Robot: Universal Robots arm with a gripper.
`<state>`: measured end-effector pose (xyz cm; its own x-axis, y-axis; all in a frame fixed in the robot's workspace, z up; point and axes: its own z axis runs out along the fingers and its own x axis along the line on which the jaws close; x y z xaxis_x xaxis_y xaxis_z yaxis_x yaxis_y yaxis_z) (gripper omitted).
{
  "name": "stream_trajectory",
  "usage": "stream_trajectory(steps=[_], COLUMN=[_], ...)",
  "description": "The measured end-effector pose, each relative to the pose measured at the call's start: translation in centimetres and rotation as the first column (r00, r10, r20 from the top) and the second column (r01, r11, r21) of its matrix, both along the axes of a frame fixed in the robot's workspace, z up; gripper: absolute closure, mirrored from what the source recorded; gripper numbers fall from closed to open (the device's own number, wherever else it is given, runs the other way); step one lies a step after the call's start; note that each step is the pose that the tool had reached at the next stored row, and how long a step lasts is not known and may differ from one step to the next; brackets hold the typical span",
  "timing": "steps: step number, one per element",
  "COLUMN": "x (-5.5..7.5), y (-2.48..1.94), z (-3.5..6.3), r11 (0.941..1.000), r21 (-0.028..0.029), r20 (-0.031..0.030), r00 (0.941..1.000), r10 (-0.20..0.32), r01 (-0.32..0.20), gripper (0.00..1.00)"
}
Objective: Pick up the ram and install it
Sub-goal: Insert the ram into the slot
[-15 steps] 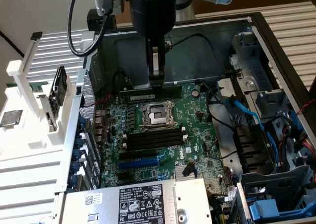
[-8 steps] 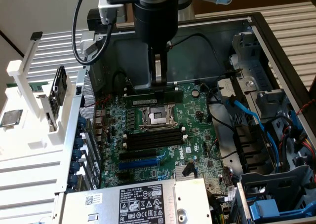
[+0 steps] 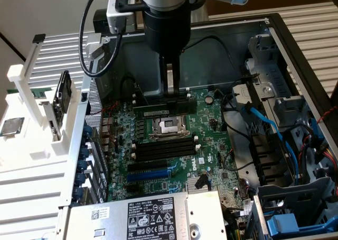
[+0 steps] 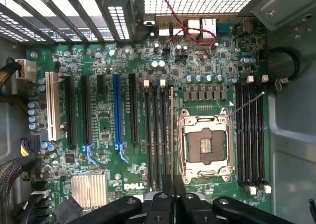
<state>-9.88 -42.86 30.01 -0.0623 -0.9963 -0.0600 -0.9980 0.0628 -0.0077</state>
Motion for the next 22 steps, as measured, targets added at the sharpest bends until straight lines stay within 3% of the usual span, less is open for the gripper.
stream_trajectory(steps=[4,14,22], x=[0.0,-0.1,-0.4], y=[-0.29,-0.46,-0.82], z=[-0.34,-1.94,-3.03], r11=[1.0000,1.0000,1.0000], r21=[0.0000,0.0000,0.0001], r20=[0.0013,0.0190,0.0219], r00=[1.0000,0.9998,0.9998], r10=[0.000,0.000,0.003], r01=[0.000,0.000,-0.003], gripper=[0.88,0.88,0.88])
